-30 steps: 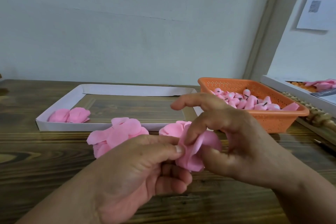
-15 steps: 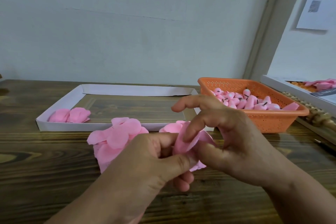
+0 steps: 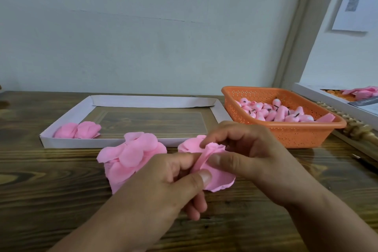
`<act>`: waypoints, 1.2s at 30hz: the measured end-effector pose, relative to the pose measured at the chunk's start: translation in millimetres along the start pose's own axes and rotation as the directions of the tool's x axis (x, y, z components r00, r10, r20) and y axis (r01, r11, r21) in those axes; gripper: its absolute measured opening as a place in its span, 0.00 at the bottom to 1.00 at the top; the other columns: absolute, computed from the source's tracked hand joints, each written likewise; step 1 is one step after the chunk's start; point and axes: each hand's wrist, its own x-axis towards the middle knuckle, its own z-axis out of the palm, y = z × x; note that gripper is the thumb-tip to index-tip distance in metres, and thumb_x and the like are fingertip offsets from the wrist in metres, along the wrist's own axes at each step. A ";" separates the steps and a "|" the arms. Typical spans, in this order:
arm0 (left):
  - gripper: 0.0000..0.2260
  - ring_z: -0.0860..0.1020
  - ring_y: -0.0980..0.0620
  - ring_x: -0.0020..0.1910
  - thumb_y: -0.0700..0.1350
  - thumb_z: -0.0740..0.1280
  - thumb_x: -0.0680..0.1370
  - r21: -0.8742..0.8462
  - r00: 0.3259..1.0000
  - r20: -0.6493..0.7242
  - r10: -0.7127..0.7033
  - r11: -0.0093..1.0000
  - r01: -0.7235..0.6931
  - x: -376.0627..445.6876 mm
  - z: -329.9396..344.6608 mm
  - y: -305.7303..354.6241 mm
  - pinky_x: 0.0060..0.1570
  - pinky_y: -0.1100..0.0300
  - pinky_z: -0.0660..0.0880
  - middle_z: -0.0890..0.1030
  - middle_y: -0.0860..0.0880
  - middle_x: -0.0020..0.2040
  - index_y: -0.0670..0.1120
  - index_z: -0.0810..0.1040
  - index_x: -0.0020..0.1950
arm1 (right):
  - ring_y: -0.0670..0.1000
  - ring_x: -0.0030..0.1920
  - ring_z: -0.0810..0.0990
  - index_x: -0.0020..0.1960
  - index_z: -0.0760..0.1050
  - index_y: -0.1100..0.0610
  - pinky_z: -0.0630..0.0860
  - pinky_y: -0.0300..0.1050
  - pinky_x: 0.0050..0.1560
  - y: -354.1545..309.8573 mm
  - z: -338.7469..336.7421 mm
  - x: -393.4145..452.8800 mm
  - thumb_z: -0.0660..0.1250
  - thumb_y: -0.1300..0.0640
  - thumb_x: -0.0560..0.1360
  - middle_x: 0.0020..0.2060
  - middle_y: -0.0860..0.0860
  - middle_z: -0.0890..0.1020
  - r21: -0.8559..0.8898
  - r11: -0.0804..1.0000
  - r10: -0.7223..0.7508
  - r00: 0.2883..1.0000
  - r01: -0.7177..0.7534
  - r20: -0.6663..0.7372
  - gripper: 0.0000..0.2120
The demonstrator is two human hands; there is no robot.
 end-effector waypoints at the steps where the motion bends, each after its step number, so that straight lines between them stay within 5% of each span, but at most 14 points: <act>1: 0.08 0.78 0.55 0.31 0.58 0.65 0.74 0.003 1.000 0.011 -0.003 1.000 0.003 0.3 -0.5 -0.6 0.36 0.65 0.73 0.80 0.50 0.30 0.58 0.83 0.43 | 0.63 0.36 0.78 0.43 0.81 0.60 0.74 0.56 0.34 -1.7 -0.9 0.9 0.72 0.56 0.68 0.40 0.62 0.79 -0.011 1.000 0.004 1.000 -0.004 0.002 0.08; 5: 0.05 0.79 0.55 0.32 0.54 0.67 0.74 -0.003 1.000 0.018 -0.001 1.000 0.001 1.5 -0.4 -4.5 0.36 0.63 0.74 0.81 0.49 0.32 0.58 0.82 0.46 | 0.51 0.32 0.76 0.38 0.80 0.61 0.71 0.43 0.32 -6.8 1.6 2.2 0.69 0.56 0.69 0.33 0.59 0.80 -0.033 0.999 0.006 1.000 -0.005 0.009 0.08; 9: 0.07 0.80 0.50 0.32 0.48 0.69 0.73 -0.120 0.989 -0.151 0.001 0.993 -0.019 5.4 5.1 -9.3 0.36 0.60 0.76 0.83 0.44 0.36 0.52 0.79 0.51 | 0.46 0.29 0.75 0.37 0.79 0.61 0.71 0.38 0.29 -9.2 6.6 3.6 0.70 0.59 0.73 0.29 0.54 0.80 -0.050 0.999 0.005 0.999 -0.008 -0.053 0.07; 14: 0.05 0.78 0.51 0.28 0.47 0.68 0.72 -0.231 0.950 -0.308 -0.042 0.972 -0.032 8.0 13.1 -12.7 0.29 0.61 0.73 0.83 0.42 0.34 0.48 0.82 0.44 | 0.51 0.27 0.75 0.35 0.78 0.58 0.73 0.47 0.27 -12.2 15.1 7.3 0.69 0.62 0.73 0.28 0.56 0.80 -0.170 0.985 -0.030 0.989 0.005 -0.146 0.08; 18: 0.17 0.76 0.52 0.26 0.52 0.68 0.67 -0.314 0.941 -0.332 -0.070 0.949 -0.040 8.8 17.4 -12.1 0.24 0.65 0.71 0.81 0.42 0.32 0.41 0.80 0.48 | 0.45 0.24 0.75 0.35 0.78 0.58 0.72 0.39 0.24 -12.2 21.0 7.6 0.69 0.60 0.72 0.26 0.53 0.79 -0.234 0.972 -0.024 0.985 -0.016 -0.170 0.07; 23: 0.11 0.73 0.55 0.22 0.44 0.69 0.64 -0.537 0.952 -0.226 -0.205 0.842 0.053 5.4 17.3 -9.3 0.19 0.66 0.69 0.76 0.43 0.26 0.37 0.81 0.38 | 0.42 0.27 0.74 0.39 0.79 0.56 0.70 0.36 0.27 -6.2 19.2 6.3 0.69 0.56 0.74 0.28 0.50 0.79 -0.187 0.982 -0.054 0.985 0.023 -0.162 0.06; 28: 0.06 0.73 0.55 0.20 0.42 0.69 0.64 -0.704 0.962 -0.094 -0.257 0.700 0.118 -0.6 10.0 -2.4 0.16 0.68 0.69 0.76 0.43 0.27 0.42 0.83 0.28 | 0.49 0.35 0.76 0.43 0.80 0.57 0.73 0.40 0.36 2.0 8.5 -9.0 0.66 0.55 0.67 0.35 0.50 0.79 0.014 0.969 -0.224 0.895 0.248 -0.386 0.09; 32: 0.07 0.73 0.54 0.20 0.41 0.68 0.66 -0.755 0.967 0.022 -0.253 0.629 0.182 -3.9 5.1 0.6 0.16 0.67 0.70 0.77 0.42 0.28 0.40 0.84 0.32 | 0.54 0.38 0.76 0.40 0.79 0.55 0.73 0.44 0.39 0.3 11.9 -20.8 0.67 0.65 0.66 0.39 0.51 0.79 -0.113 0.947 -0.321 0.893 0.300 -0.316 0.07; 36: 0.08 0.73 0.55 0.19 0.42 0.69 0.67 -0.736 0.970 0.025 -0.244 0.651 0.182 -2.2 5.5 -1.1 0.16 0.67 0.70 0.79 0.42 0.29 0.39 0.85 0.36 | 0.49 0.37 0.77 0.43 0.82 0.58 0.73 0.38 0.39 -8.2 25.3 -30.9 0.70 0.59 0.68 0.40 0.51 0.77 -0.225 0.891 -0.435 0.881 0.393 -0.183 0.05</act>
